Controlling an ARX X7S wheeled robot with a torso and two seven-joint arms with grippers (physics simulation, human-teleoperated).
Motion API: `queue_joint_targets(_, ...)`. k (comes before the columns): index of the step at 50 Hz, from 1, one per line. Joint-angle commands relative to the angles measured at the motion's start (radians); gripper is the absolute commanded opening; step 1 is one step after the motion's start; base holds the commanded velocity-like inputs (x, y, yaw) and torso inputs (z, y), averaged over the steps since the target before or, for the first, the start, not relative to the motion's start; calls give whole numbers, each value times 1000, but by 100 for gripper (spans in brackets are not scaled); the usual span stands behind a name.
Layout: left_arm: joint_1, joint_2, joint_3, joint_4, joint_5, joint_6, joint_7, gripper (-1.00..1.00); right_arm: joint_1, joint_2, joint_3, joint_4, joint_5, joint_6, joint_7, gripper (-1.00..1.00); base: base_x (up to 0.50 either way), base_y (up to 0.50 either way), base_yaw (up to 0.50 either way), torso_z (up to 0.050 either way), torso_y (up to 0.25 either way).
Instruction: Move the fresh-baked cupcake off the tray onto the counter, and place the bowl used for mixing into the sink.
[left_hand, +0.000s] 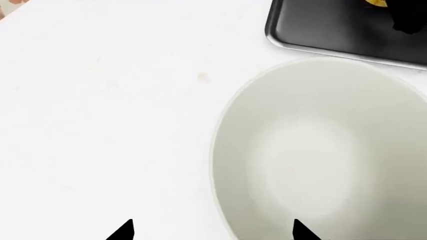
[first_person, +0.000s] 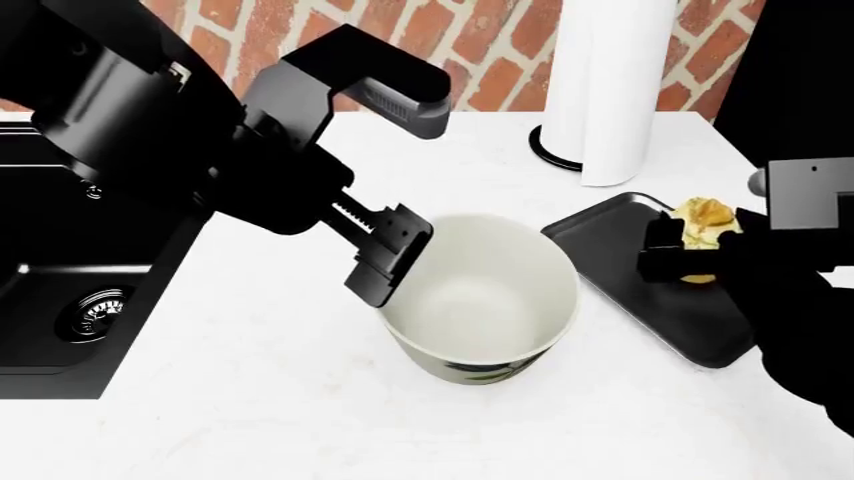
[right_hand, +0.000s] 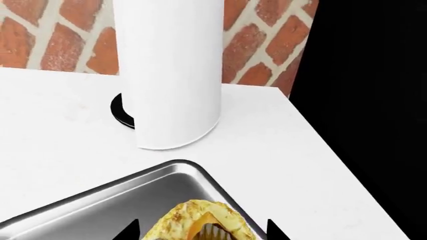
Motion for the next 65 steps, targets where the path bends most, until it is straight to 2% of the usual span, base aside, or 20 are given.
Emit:
queue_joint_targets(1,3,3,13,1,-10,0,2,100,2,19,18,-53,0,4,3,-100,0,0,0,0,0)
queue_joint_targets(21,13,21,35,-25,11,2,17,100,60,50,43,-153,56,53,37,-100,0,0,0,0,0)
queue_joint_targets(30,12,67,51,-110,52,-19,73,100,60,58,57,-185,81,57,38,-100,0,0,0,0,0)
queue_joint_targets(44,50,77,31,-144,147,10,185,100,26,72,83,-214,105,40,36,-100,0,0,0,0,0)
queue_joint_targets(65,78,104,44,-179,178,30,230,100,-6,71,99,-219,112,15,32,-100,0,0,0,0,0)
